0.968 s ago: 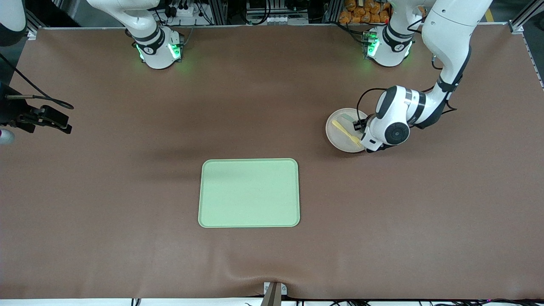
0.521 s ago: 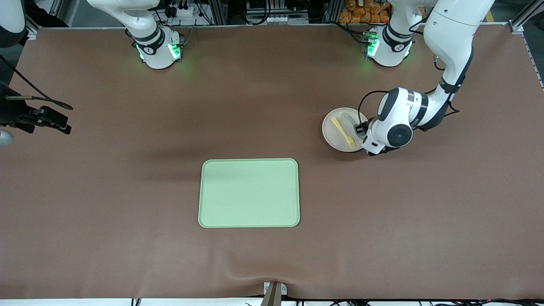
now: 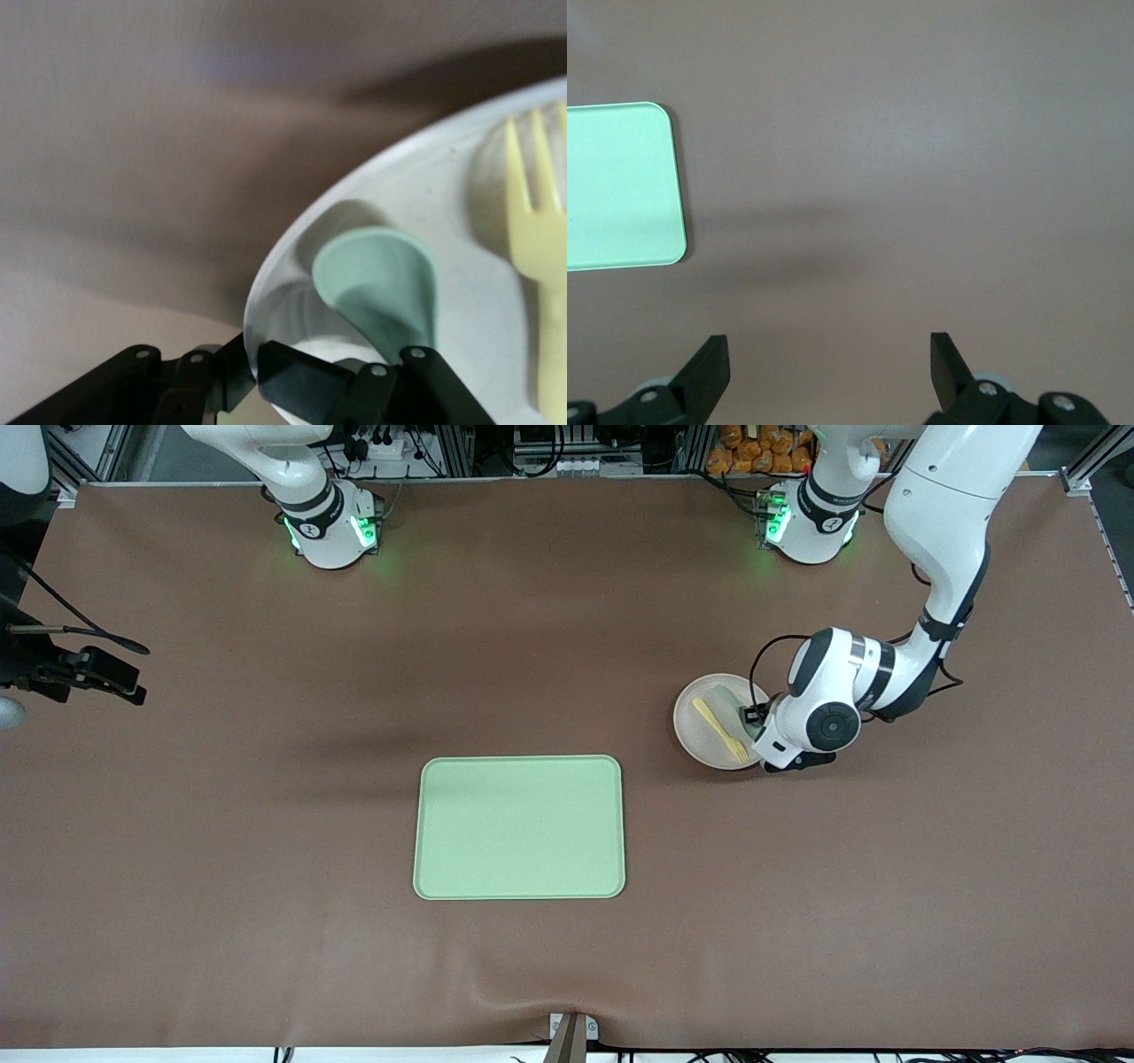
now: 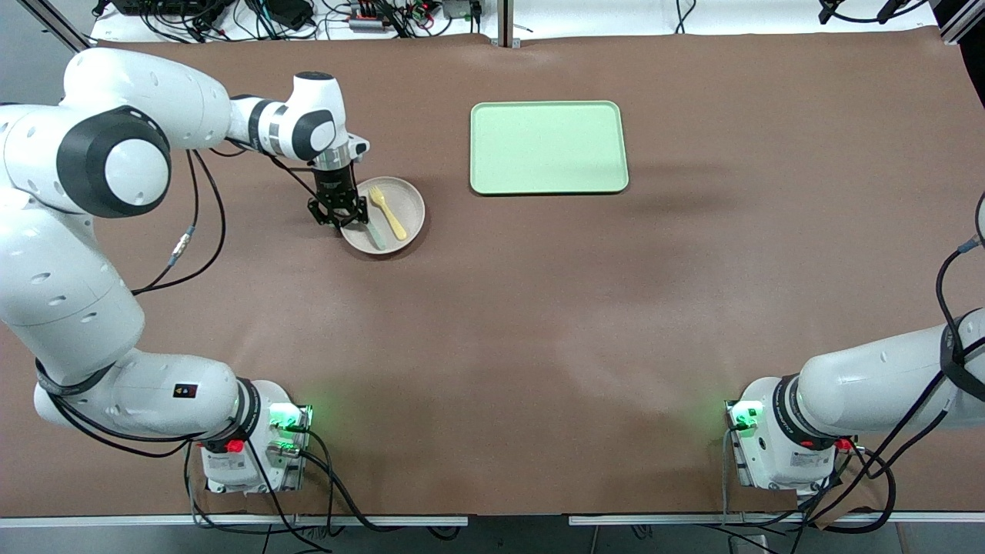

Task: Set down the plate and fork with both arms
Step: 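Lower the left gripper and grasp the white plate's rim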

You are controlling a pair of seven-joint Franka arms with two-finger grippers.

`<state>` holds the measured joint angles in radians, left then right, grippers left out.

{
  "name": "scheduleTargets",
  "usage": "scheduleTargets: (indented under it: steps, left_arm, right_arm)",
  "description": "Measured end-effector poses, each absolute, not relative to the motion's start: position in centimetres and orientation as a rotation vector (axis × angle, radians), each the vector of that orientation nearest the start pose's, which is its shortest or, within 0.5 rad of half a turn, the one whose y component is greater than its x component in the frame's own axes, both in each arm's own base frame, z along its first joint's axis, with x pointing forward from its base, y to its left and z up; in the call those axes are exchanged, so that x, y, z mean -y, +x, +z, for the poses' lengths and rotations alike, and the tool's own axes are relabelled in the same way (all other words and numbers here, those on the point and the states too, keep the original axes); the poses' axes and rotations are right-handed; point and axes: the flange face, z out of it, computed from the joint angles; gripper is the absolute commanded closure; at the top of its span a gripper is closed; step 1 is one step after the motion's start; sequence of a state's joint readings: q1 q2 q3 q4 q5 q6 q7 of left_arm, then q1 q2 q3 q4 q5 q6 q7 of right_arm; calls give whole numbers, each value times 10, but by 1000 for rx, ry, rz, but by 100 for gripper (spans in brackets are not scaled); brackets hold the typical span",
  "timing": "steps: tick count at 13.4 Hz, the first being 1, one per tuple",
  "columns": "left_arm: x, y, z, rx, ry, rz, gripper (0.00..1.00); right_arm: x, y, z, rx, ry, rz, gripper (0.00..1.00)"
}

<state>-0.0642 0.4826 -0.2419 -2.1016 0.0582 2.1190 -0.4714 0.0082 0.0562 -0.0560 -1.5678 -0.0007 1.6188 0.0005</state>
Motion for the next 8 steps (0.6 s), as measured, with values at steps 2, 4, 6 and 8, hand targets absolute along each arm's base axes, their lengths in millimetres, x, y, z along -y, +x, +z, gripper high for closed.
scheduleTargets:
  steps: [2, 4, 6, 8]
  left_arm:
    - [162, 514, 173, 131, -2991, 635, 100]
    - [163, 522, 178, 90, -3009, 614, 100]
    - [164, 525, 180, 37, -3022, 607, 100]
    - [164, 529, 183, -20, -3035, 594, 100]
  right_arm:
    - [27, 575, 598, -76, -3144, 8, 0]
    - [27, 575, 598, -77, -3144, 8, 0]
    - [28, 575, 598, -80, -3144, 9, 0]
    - [30, 575, 598, -84, -3144, 9, 0]
